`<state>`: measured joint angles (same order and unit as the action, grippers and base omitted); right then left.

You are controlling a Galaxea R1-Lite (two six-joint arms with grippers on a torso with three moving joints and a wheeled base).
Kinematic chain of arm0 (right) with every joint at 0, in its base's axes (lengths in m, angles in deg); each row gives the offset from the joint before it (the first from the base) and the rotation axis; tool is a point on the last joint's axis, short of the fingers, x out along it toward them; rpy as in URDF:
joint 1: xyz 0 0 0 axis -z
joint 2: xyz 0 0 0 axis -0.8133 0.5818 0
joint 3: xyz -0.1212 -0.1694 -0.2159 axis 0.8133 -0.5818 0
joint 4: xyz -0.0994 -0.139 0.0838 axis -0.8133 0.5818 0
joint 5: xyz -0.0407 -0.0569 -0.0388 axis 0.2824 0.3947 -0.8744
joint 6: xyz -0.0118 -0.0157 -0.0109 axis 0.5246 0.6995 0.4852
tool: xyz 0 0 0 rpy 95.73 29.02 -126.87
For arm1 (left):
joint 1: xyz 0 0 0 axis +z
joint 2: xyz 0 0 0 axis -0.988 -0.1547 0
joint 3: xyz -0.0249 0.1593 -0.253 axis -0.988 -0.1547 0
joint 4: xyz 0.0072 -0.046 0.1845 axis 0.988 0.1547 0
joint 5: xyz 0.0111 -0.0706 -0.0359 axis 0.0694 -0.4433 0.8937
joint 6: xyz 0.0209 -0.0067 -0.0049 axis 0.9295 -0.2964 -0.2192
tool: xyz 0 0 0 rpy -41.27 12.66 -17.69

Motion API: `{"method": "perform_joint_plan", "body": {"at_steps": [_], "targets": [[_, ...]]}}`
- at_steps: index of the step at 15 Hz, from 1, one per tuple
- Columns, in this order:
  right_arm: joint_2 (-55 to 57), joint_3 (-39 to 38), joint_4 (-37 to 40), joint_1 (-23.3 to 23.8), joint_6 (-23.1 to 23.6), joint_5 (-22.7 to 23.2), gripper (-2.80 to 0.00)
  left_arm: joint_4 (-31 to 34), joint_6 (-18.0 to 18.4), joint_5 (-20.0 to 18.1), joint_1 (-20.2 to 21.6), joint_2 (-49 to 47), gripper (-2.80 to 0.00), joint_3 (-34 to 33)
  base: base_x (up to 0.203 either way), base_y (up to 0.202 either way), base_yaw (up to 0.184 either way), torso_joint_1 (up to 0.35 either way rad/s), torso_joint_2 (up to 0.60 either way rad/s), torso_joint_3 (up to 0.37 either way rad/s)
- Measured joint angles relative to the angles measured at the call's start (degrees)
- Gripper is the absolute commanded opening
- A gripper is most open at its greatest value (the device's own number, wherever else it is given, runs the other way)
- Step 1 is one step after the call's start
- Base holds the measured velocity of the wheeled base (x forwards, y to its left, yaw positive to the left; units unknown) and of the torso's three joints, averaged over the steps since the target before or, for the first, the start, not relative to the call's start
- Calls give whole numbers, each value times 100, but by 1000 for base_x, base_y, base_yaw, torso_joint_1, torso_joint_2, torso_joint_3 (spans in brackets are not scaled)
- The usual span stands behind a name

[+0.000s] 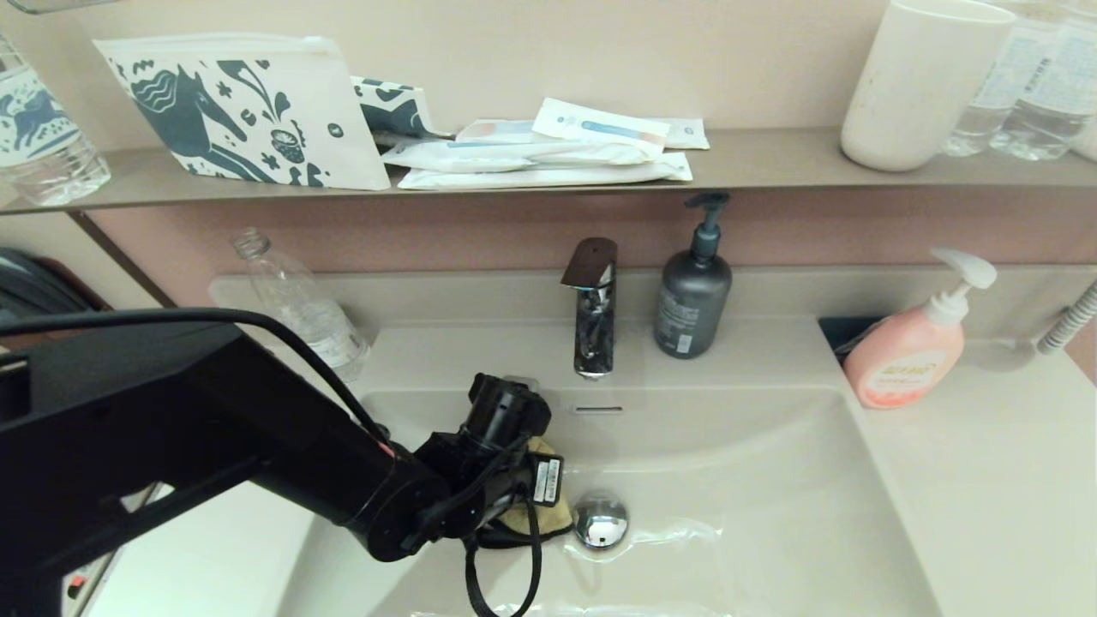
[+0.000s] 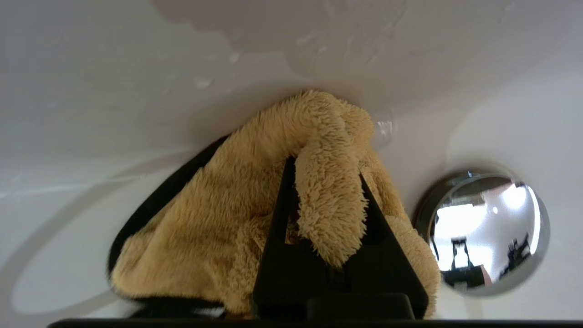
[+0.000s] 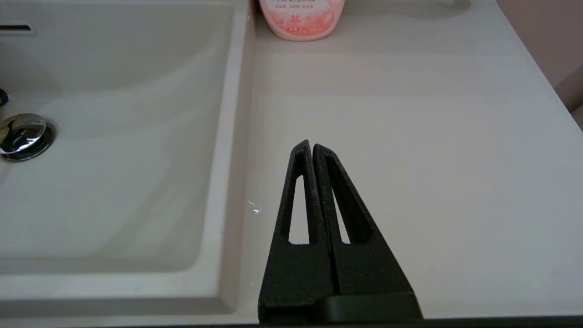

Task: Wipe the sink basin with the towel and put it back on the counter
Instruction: Wipe the sink

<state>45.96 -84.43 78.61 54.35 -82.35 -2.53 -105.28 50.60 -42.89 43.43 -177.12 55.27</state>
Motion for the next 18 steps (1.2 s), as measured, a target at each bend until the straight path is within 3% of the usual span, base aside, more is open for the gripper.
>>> {"method": "perform_joint_plan", "body": {"at_steps": [3, 8, 13, 16, 18], "targets": [[0, 0, 0, 0, 0, -2, -280, -113, -90, 367, -118, -317, -280, 318, 0, 0, 0, 0, 0, 0], [0, 0, 0, 0, 0, -1, -280, 71, -847, 984, -743, -709, -280, 1012, 0, 0, 0, 0, 0, 0], [0, 0, 0, 0, 0, 0, -280, 264, -1233, 1510, -1038, -1128, -280, 1779, 0, 0, 0, 0, 0, 0], [0, 5, 0, 0, 0, 2, -280, 379, -1401, 1628, -1252, -1324, -280, 2102, 0, 0, 0, 0, 0, 0], [0, 2, 0, 0, 0, 0, -280, 668, -1754, 1673, -1449, -1347, -280, 2147, 0, 0, 0, 0, 0, 0]]}}
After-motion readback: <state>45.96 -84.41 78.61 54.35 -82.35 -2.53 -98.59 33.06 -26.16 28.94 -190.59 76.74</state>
